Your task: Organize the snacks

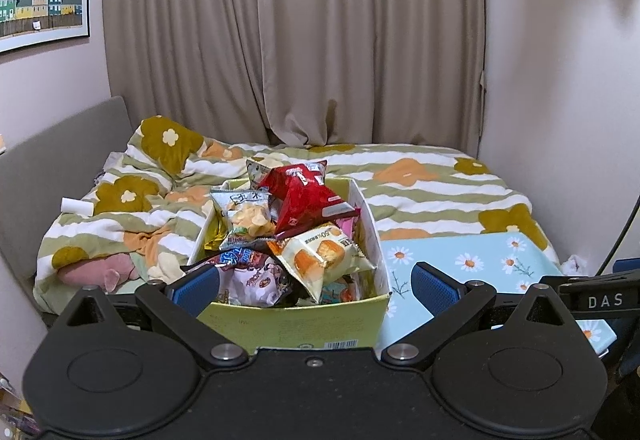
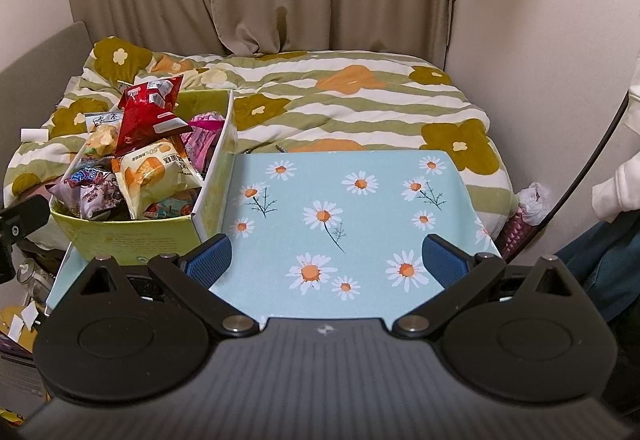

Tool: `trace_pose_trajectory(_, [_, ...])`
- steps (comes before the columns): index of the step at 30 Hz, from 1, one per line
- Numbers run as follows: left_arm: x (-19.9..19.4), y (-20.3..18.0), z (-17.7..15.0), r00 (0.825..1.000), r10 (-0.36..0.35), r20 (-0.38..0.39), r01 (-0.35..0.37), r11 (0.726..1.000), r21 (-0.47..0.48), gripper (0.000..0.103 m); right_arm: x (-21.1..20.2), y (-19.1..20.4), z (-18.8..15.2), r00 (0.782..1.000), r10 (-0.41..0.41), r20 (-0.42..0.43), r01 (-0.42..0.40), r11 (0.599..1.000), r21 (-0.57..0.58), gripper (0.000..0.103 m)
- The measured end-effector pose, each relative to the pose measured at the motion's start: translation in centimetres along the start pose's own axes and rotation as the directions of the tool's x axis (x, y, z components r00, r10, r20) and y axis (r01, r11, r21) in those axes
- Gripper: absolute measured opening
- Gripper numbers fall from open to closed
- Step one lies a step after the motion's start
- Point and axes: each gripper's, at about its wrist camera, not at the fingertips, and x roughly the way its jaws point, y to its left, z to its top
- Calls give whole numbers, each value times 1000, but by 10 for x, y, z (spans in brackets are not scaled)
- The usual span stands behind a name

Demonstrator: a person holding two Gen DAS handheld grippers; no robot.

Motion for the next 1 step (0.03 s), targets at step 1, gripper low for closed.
trace_pose_trajectory(1, [1, 0, 1, 1000, 1, 1, -1, 1000, 2, 103, 0, 0, 0, 1000, 0, -1, 0, 1000, 1, 103])
